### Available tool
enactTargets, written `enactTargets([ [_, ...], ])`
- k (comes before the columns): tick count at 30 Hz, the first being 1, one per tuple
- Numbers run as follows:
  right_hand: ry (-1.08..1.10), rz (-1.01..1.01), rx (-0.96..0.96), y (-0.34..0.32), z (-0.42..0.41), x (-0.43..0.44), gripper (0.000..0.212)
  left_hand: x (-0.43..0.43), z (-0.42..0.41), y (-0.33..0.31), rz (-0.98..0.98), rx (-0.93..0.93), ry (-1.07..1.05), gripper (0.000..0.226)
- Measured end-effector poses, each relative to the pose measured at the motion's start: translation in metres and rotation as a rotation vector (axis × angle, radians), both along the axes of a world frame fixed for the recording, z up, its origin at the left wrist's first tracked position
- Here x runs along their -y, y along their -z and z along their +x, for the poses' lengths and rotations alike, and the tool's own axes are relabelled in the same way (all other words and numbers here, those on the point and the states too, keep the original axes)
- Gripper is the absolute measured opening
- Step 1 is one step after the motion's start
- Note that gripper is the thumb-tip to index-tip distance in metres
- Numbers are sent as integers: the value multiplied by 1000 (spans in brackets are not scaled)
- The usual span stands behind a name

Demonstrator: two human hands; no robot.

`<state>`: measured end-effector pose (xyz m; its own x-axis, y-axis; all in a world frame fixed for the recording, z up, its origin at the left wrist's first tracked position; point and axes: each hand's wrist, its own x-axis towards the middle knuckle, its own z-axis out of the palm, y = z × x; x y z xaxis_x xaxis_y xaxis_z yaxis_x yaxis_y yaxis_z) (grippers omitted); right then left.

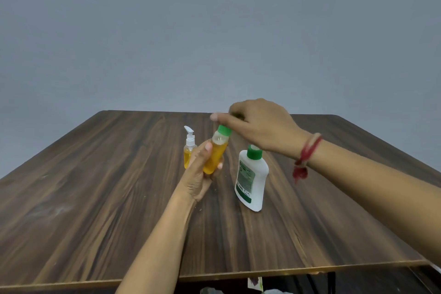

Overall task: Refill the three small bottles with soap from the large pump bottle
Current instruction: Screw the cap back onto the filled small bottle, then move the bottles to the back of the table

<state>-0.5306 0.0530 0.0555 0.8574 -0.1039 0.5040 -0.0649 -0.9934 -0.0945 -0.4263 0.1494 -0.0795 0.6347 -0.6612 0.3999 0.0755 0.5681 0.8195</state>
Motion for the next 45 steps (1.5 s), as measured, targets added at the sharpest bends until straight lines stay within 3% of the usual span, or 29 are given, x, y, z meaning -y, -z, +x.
enactTargets([
  [5, -85, 601, 355, 35, -24, 41, 54, 9, 3, 4, 90, 151, -301, 71],
  [7, -35, 687, 285, 68, -27, 51, 69, 16, 4, 9, 139, 235, -371, 68],
  [11, -6, 844, 106, 121, -33, 55, 101, 21, 6, 25, 314, 470, -462, 36],
  [16, 59, 863, 9, 150, -29, 55, 112, 25, 9, 36, 501, 609, -553, 45],
  [24, 70, 925, -59, 161, -16, 55, 61, 29, 9, 42, 567, 609, -536, 39],
  [29, 126, 1000, -12, 159, -12, 55, 44, 33, 8, 46, 567, 551, -486, 36],
  [35, 135, 1075, 14, 155, -11, 57, 50, 37, 8, 48, 523, 430, -414, 34],
  [45, 160, 1056, -10, 155, -11, 63, 51, 38, 10, 51, 540, 420, -403, 34],
])
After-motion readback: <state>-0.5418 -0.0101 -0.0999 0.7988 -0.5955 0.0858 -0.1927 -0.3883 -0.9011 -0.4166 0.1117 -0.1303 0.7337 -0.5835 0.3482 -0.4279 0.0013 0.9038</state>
